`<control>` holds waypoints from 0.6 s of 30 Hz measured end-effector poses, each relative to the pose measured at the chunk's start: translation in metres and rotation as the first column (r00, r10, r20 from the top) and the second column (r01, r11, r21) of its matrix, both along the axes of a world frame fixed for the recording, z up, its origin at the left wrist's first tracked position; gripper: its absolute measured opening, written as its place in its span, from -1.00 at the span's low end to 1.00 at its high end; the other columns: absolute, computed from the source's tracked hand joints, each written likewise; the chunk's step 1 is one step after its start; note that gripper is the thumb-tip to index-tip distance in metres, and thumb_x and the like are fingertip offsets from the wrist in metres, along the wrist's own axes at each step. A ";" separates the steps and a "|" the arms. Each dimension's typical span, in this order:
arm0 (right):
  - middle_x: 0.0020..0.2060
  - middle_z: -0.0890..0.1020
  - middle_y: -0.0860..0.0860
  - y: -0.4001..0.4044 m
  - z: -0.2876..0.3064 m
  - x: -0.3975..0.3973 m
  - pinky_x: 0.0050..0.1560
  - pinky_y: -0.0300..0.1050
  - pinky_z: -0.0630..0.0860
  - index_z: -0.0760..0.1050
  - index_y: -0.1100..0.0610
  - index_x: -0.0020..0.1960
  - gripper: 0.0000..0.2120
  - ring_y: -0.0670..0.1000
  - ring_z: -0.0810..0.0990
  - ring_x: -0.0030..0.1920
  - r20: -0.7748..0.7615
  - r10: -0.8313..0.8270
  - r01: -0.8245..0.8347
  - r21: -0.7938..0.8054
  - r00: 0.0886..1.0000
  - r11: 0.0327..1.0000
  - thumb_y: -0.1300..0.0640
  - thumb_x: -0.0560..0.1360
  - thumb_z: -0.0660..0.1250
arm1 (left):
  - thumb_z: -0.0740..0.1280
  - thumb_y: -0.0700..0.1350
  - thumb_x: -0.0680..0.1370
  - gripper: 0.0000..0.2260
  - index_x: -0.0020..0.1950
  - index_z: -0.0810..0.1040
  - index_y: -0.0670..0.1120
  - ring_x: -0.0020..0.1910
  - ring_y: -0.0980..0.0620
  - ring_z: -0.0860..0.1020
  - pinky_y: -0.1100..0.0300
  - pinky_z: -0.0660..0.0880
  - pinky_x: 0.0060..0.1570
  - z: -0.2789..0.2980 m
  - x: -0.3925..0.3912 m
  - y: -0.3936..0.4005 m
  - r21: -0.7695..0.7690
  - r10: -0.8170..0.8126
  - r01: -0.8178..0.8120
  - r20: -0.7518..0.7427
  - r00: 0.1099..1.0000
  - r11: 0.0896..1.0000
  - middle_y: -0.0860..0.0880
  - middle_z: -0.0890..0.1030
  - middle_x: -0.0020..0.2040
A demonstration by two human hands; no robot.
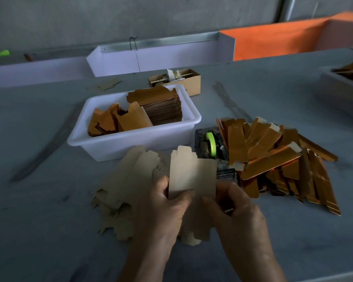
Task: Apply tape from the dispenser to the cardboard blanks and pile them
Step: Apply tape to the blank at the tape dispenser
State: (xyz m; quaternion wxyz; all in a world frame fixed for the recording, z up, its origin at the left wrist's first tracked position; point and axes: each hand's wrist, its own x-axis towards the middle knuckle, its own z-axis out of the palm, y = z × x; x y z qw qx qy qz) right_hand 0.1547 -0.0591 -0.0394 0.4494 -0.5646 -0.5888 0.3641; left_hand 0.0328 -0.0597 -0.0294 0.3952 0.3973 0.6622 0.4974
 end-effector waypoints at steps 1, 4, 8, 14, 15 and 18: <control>-0.26 0.53 -0.20 -0.002 0.002 -0.002 -0.23 -0.50 0.43 0.39 -0.21 -0.18 -0.74 -0.28 0.50 -0.15 0.106 -0.028 0.017 0.102 0.994 0.995 0.09 0.39 0.43 | 0.48 -0.16 0.41 -0.86 -0.13 0.62 0.07 -0.31 0.16 0.63 0.26 0.54 -0.35 -0.001 0.002 0.000 0.015 0.008 -0.008 -0.030 1.000 1.000 0.10 0.68 -0.27; -0.37 0.54 -0.12 -0.007 0.006 -0.007 -0.27 -0.45 0.47 0.35 -0.20 -0.16 -0.80 -0.26 0.54 -0.21 0.101 -0.001 -0.016 0.165 0.995 0.986 0.00 0.40 0.38 | 0.44 -0.13 0.42 -0.86 -0.16 0.61 0.12 -0.36 0.07 0.62 0.09 0.59 -0.35 0.001 0.007 -0.002 0.061 0.017 -0.011 -0.100 0.995 0.998 0.04 0.66 -0.33; -0.33 0.63 -0.05 -0.008 0.010 -0.007 -0.37 -0.33 0.53 0.43 -0.09 -0.04 -0.75 -0.16 0.63 -0.32 -0.114 0.098 -0.092 0.054 0.989 0.994 -0.19 0.39 0.18 | 0.40 -0.05 0.48 -0.88 -0.19 0.62 0.20 -0.31 -0.04 0.65 0.14 0.58 -0.38 0.011 0.011 -0.009 0.005 -0.069 0.069 0.054 0.996 0.998 -0.03 0.68 -0.29; -0.26 0.66 -0.07 -0.004 0.009 -0.003 -0.26 -0.23 0.61 0.48 -0.09 0.00 -0.87 -0.16 0.65 -0.24 -0.078 0.096 -0.098 -0.020 0.992 0.995 -0.05 0.46 0.26 | 0.31 0.00 0.53 -0.84 -0.18 0.65 0.04 -0.26 0.20 0.64 0.44 0.50 -0.36 0.020 0.006 -0.015 0.014 -0.229 0.229 0.034 0.973 0.973 0.07 0.69 -0.25; -0.24 0.65 -0.08 -0.003 0.010 -0.002 -0.24 -0.23 0.61 0.46 -0.11 -0.02 -0.89 -0.17 0.64 -0.22 -0.064 0.091 -0.094 -0.040 0.994 0.995 -0.05 0.45 0.28 | 0.30 -0.04 0.55 -0.84 -0.18 0.64 0.08 -0.26 0.21 0.64 0.41 0.51 -0.34 0.020 0.004 -0.016 -0.005 -0.225 0.225 0.017 0.974 0.974 0.09 0.69 -0.24; -0.21 0.60 -0.10 0.000 0.010 0.004 -0.21 -0.26 0.57 0.42 -0.13 -0.07 -0.70 -0.15 0.60 -0.18 -0.071 0.021 -0.029 -0.101 0.997 0.994 -0.25 0.28 0.26 | 0.27 -0.01 0.56 -0.81 -0.15 0.63 0.20 -0.18 0.16 0.65 0.25 0.58 -0.19 0.021 0.000 -0.018 -0.086 -0.281 0.283 0.030 0.959 0.955 0.07 0.70 -0.18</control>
